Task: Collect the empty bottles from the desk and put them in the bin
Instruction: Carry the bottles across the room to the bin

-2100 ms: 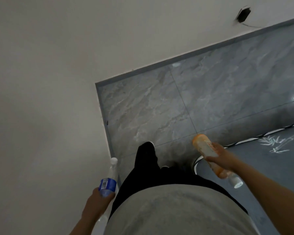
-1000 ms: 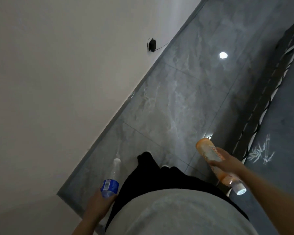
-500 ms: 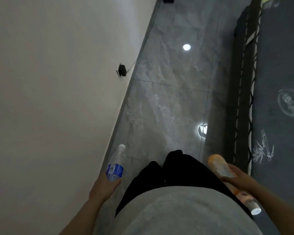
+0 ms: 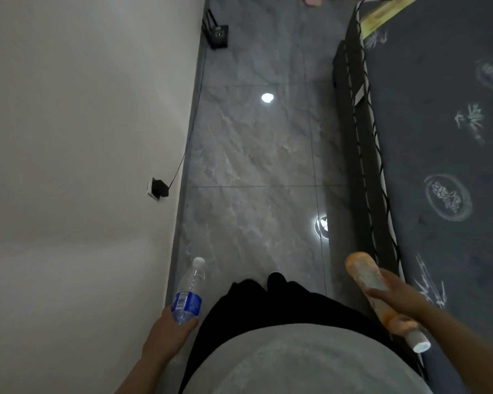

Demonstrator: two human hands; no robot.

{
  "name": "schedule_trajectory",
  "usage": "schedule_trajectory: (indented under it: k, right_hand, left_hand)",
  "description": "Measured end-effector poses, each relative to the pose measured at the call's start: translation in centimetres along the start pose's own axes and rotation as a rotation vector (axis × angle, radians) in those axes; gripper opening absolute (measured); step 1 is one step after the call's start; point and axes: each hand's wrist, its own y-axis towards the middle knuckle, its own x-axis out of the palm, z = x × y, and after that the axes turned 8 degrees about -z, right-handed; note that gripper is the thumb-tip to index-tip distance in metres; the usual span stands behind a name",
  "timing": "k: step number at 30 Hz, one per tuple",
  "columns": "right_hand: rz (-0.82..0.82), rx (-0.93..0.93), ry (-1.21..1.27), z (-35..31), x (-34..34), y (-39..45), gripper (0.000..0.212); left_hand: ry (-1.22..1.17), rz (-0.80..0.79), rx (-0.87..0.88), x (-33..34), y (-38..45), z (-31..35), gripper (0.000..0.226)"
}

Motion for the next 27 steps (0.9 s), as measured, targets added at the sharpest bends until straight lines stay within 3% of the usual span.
schedule_trajectory:
  k: [13,20,27]
  right_hand:
    - [-0.035,0.022,0.052,-14.5,-7.9,7.7,0.078]
    - [-0.019,0.061,0.149,-17.5,-11.0,9.7,0.072]
    - [-0.041,0.141,0.264,-19.9,-16.6,13.4,0.073]
  left_hand:
    - [-0.009,-0.091,-0.13,-9.2,10.3,10.9,0.055]
    - [0.116,-0.082,0.044,-15.7,17.2,23.3,0.061]
    - [0.17,-0.066,0.162,-18.6,23.0,35.3,0.049]
